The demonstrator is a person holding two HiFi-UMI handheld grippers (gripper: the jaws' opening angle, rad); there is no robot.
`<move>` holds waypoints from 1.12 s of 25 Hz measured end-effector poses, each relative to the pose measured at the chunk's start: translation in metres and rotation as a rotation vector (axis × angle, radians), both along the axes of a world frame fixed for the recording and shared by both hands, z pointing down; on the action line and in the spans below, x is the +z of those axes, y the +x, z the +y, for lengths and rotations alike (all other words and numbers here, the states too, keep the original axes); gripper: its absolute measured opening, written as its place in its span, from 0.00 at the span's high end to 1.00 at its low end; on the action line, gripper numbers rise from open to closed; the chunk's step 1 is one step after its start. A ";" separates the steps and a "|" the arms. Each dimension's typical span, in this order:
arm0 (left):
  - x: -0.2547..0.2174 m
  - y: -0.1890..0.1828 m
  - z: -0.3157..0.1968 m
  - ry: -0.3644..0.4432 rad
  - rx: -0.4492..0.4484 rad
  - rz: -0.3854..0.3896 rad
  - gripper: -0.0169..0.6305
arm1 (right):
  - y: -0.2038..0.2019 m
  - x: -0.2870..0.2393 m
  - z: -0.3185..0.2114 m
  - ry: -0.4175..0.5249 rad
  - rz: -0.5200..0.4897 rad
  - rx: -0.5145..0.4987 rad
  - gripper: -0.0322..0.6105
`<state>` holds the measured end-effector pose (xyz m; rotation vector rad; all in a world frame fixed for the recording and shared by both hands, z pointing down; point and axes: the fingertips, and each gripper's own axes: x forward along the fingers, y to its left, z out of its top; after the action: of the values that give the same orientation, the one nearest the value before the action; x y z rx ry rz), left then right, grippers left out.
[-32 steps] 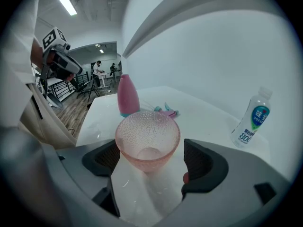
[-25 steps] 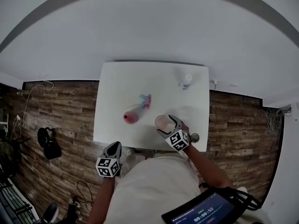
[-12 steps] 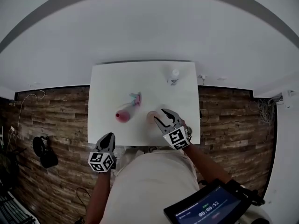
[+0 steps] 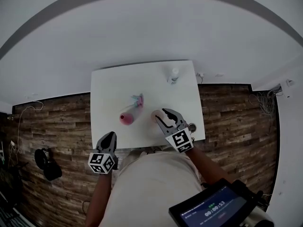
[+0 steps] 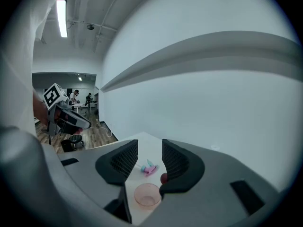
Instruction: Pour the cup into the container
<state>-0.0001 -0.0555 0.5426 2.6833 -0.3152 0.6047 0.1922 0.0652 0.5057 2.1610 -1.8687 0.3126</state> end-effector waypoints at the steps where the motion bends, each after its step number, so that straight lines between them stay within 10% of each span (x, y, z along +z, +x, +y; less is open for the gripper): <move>1: -0.003 -0.004 -0.002 -0.001 0.007 0.006 0.96 | -0.004 -0.004 -0.001 0.003 0.001 0.011 0.70; 28: -0.017 -0.096 -0.075 -0.030 0.066 0.104 0.96 | -0.084 -0.030 -0.040 -0.002 0.128 0.236 0.70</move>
<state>-0.0958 -0.1310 0.5252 2.6934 -0.1892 0.4829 0.1085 0.0256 0.4755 2.3438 -1.5490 0.2161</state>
